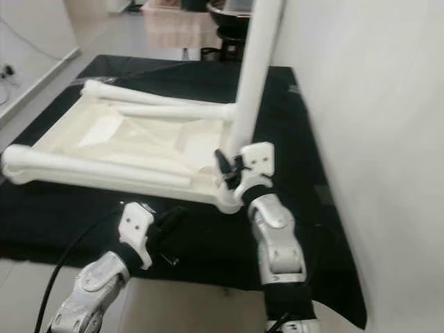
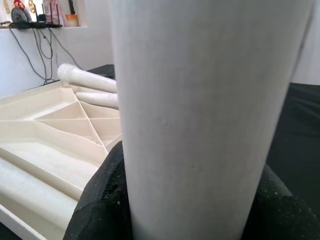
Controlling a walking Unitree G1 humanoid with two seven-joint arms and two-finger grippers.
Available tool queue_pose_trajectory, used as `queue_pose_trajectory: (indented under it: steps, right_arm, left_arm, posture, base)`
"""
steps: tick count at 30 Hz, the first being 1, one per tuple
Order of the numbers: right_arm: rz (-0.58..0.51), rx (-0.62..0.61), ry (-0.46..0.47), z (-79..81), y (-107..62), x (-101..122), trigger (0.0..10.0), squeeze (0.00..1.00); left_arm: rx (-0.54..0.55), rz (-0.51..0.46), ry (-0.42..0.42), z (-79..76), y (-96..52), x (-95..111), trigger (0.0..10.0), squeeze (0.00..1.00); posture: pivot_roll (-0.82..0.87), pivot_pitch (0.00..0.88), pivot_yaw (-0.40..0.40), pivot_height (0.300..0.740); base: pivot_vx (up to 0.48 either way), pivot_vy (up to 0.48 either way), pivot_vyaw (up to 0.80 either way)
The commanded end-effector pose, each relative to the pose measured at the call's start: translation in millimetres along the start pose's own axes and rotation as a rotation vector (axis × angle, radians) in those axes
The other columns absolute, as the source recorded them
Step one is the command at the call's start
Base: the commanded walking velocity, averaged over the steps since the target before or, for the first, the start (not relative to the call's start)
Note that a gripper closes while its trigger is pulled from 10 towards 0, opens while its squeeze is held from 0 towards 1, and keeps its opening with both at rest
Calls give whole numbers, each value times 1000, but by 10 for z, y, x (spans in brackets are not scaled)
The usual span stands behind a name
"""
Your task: Building children table
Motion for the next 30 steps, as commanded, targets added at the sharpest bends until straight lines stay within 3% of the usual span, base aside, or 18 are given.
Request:
queue_pose_trajectory:
  steps: [1, 3, 4, 6, 7, 10, 11, 12, 13, 16, 18, 21, 25, 26, 27, 28, 30]
  right_arm:
    - [226, 14, 4, -31, -53, -567, 0, 0]
    - [221, 13, 1, -52, -27, -542, 0, 0]
    - [219, -16, -18, -96, -6, -509, 10000, 0]
    - [183, 44, -24, -54, 41, -387, 10000, 0]
    - [164, 80, -4, -14, 52, -302, 10000, 1000]
    - [101, 148, 9, 6, 102, -65, 10000, 1000]
    - [85, 179, 12, 3, 119, 6, 10000, 157]
    - [85, 179, 12, 3, 119, 6, 10000, 157]
    - [69, 212, 15, -5, 133, 76, 10000, 0]
    - [41, 340, 15, -32, 159, 253, 10000, 0]
    - [41, 340, 15, -32, 159, 253, 10000, 0]
    - [86, 585, -44, -77, 90, 333, 10000, 0]
    - [103, 639, -35, -141, 116, 376, 10000, 0]
    - [96, 631, -11, -177, 150, 409, 4314, 0]
    - [89, 623, 7, -198, 172, 430, 4314, 0]
    - [89, 615, 20, -224, 188, 435, 0, 0]
    - [89, 613, 28, -241, 196, 437, 0, 0]
  left_arm:
    - [-15, 12, -30, -43, 7, -46, 10000, 0]
    - [-15, 12, -30, -42, 9, -46, 10000, 0]
    - [-12, 11, -29, -39, 11, -45, 10000, 0]
    - [-6, 11, -27, -36, 18, -45, 10000, 0]
    - [-5, 11, -28, -34, 19, -44, 10000, 0]
    - [-8, 10, -32, -34, 28, -48, 10000, 0]
    - [-10, 11, -33, -36, 33, -50, 10000, 0]
    - [-10, 11, -33, -36, 33, -50, 10000, 0]
    - [-12, 11, -34, -38, 37, -51, 10000, 0]
    - [-14, 10, -35, -38, 45, -53, 10000, 0]
    - [-14, 10, -35, -38, 45, -53, 10000, 0]
    - [-13, 10, -37, -36, 66, -61, 10000, 0]
    - [-10, 11, -37, -31, 77, -69, 10000, 0]
    - [-9, 11, -36, -28, 79, -71, 10000, 0]
    - [-8, 11, -36, -27, 81, -73, 10000, 0]
    - [-8, 12, -35, -25, 82, -76, 10000, 0]
    - [-8, 13, -35, -24, 83, -78, 10000, 0]
  posture:
    - [13, 112, -31, 740]
    - [13, 112, -31, 740]
    - [12, 111, -27, 740]
    - [15, 110, -26, 740]
    - [15, 110, -26, 740]
    - [15, 104, -27, 740]
    - [14, 101, -25, 740]
    - [14, 101, -25, 740]
    - [14, 100, -26, 740]
    - [16, 96, -26, 740]
    - [16, 96, -26, 740]
    - [26, 88, -37, 740]
    - [32, 86, -39, 740]
    - [33, 85, -40, 740]
    - [33, 85, -40, 740]
    - [38, 82, -40, 740]
    - [38, 82, -40, 740]
  base:
    - [0, 0, 0]
    - [0, 0, 0]
    - [0, 0, 0]
    - [0, 0, 0]
    - [0, 0, 0]
    - [0, 0, 0]
    - [0, 0, 0]
    - [0, 0, 0]
    - [0, 0, 0]
    - [0, 0, 0]
    - [0, 0, 0]
    - [0, 0, 0]
    - [0, 0, 0]
    - [0, 0, 0]
    - [0, 0, 0]
    - [0, 0, 0]
    - [0, 0, 0]
Point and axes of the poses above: a point about 5 cm out from each wrist's last joint towards the gripper, its own y axis pointing out of the wrist towards the gripper, its own x axis along the axis of the wrist's last joint, z = x × y, the point moved 5 cm from there along y, pointing out of the wrist towards the gripper, and after that the axes turned 8 degrees about y, right-handed, at the moved point
